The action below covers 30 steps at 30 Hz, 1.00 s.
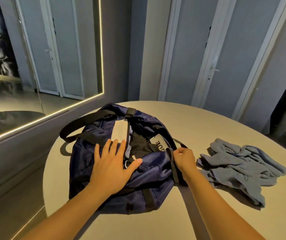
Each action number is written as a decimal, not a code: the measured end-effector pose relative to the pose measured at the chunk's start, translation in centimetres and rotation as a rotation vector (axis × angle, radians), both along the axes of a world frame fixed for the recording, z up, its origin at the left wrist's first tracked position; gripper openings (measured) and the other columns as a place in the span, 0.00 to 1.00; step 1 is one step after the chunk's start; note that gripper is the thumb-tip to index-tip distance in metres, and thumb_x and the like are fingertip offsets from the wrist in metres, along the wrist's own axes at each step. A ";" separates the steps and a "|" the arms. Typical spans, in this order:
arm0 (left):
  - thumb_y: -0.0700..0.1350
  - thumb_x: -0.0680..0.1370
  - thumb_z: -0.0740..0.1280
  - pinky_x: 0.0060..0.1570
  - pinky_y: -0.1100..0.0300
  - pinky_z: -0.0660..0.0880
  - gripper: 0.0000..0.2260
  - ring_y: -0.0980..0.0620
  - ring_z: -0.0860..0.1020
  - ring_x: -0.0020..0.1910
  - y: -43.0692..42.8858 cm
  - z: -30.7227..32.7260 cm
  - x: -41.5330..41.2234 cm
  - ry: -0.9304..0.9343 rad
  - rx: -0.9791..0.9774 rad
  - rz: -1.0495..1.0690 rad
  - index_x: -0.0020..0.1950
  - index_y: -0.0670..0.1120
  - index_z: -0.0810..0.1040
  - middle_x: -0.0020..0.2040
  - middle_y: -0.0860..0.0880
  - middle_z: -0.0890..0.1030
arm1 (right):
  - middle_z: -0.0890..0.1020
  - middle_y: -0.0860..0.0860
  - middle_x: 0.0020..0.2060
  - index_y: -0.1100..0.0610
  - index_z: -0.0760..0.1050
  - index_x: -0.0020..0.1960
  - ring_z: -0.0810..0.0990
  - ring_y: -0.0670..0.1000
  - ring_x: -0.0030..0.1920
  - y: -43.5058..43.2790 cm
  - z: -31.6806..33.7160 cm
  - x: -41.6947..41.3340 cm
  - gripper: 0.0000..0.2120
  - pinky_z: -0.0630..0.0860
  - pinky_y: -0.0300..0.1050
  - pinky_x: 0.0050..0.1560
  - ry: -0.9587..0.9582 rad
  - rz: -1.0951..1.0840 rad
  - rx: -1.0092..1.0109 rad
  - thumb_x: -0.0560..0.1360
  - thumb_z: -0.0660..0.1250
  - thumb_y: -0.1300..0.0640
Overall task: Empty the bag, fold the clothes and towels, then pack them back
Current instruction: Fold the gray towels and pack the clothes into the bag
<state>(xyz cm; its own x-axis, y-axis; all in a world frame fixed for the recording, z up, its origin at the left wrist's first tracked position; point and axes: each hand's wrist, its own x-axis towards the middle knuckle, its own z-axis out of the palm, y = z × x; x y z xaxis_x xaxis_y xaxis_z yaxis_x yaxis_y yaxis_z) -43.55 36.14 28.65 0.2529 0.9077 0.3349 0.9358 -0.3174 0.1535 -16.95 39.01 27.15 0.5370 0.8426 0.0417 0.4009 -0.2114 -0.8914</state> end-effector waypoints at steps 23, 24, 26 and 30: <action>0.78 0.73 0.42 0.78 0.36 0.44 0.46 0.41 0.50 0.82 5.8 0.0 2.3 -0.066 0.002 0.145 0.83 0.51 0.54 0.83 0.43 0.57 | 0.72 0.55 0.72 0.53 0.70 0.75 0.70 0.61 0.70 -14.0 -2.5 10.1 0.25 0.74 0.64 0.62 -0.766 -0.058 -0.253 0.82 0.61 0.42; 0.77 0.75 0.44 0.78 0.36 0.45 0.44 0.41 0.51 0.82 5.8 0.3 2.3 -0.092 -0.015 0.144 0.83 0.50 0.55 0.82 0.44 0.58 | 0.70 0.54 0.74 0.52 0.68 0.76 0.69 0.60 0.72 -14.5 -2.8 9.8 0.26 0.74 0.63 0.63 -0.783 -0.040 -0.241 0.82 0.60 0.41; 0.72 0.79 0.51 0.78 0.36 0.47 0.39 0.42 0.54 0.81 5.1 1.3 2.6 -0.216 -0.021 0.143 0.82 0.49 0.59 0.81 0.44 0.61 | 0.68 0.52 0.76 0.50 0.66 0.78 0.67 0.58 0.74 -15.9 -2.7 8.9 0.27 0.74 0.62 0.64 -0.775 0.002 -0.222 0.82 0.58 0.40; 0.54 0.82 0.65 0.75 0.39 0.61 0.21 0.44 0.68 0.74 -0.4 3.7 6.7 -0.533 0.295 -0.148 0.73 0.47 0.71 0.72 0.47 0.73 | 0.78 0.45 0.66 0.45 0.72 0.74 0.75 0.53 0.66 -18.6 -2.2 7.8 0.23 0.73 0.55 0.60 -0.750 0.106 -0.119 0.83 0.56 0.38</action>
